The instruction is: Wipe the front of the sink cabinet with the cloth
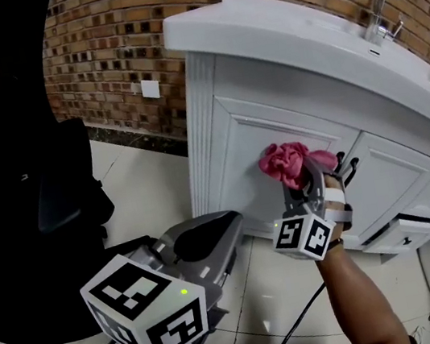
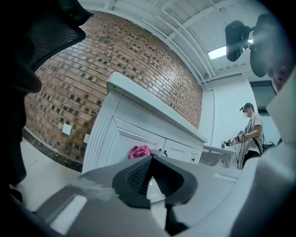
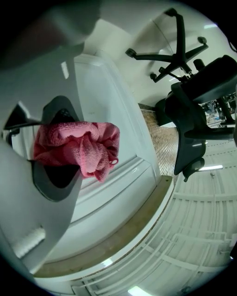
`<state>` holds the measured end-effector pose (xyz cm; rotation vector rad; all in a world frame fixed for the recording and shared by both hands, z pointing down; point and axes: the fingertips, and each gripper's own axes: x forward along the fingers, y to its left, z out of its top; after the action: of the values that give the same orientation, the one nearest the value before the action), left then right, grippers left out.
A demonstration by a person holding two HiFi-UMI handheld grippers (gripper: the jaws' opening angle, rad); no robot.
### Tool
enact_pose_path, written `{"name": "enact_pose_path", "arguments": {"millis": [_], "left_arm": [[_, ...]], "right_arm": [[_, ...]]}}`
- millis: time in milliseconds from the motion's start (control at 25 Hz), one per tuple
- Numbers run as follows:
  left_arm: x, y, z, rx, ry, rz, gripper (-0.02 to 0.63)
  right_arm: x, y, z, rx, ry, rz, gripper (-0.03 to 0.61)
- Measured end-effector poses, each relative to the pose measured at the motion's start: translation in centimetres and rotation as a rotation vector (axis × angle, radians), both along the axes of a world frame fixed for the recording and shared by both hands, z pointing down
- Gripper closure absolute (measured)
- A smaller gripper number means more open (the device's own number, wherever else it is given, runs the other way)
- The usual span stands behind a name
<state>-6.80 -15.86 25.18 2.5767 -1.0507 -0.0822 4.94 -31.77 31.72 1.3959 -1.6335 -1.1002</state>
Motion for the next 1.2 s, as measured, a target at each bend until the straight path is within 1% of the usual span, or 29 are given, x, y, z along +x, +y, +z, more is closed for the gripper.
{"name": "enact_pose_path", "arguments": {"millis": [280, 600, 880, 1080, 1200], "left_arm": [[-0.5, -0.1, 0.5, -0.014, -0.011, -0.009, 0.611], [-1.2, -0.3, 0.8, -0.020, -0.016, -0.018, 0.611], [-1.9, -0.6, 1.4, -0.028, -0.025, -0.030, 0.611], [-2.1, -0.8, 1.7, -0.035, -0.034, -0.035, 0.611], [-2.3, -1.0, 2.0, -0.042, -0.040, -0.038, 0.611]], "right_arm": [[-0.1, 0.1, 4.7, -0.079, -0.002, 0.006, 0.420], [0.0, 0.2, 11.2, -0.182, 0.012, 0.025, 0.420], [-0.1, 0.3, 16.0, -0.262, 0.000, 0.042, 0.420], [-0.2, 0.5, 18.9, -0.319, 0.008, 0.051, 0.420], [-0.3, 0.5, 20.0, -0.334, 0.013, 0.051, 0.419]]}}
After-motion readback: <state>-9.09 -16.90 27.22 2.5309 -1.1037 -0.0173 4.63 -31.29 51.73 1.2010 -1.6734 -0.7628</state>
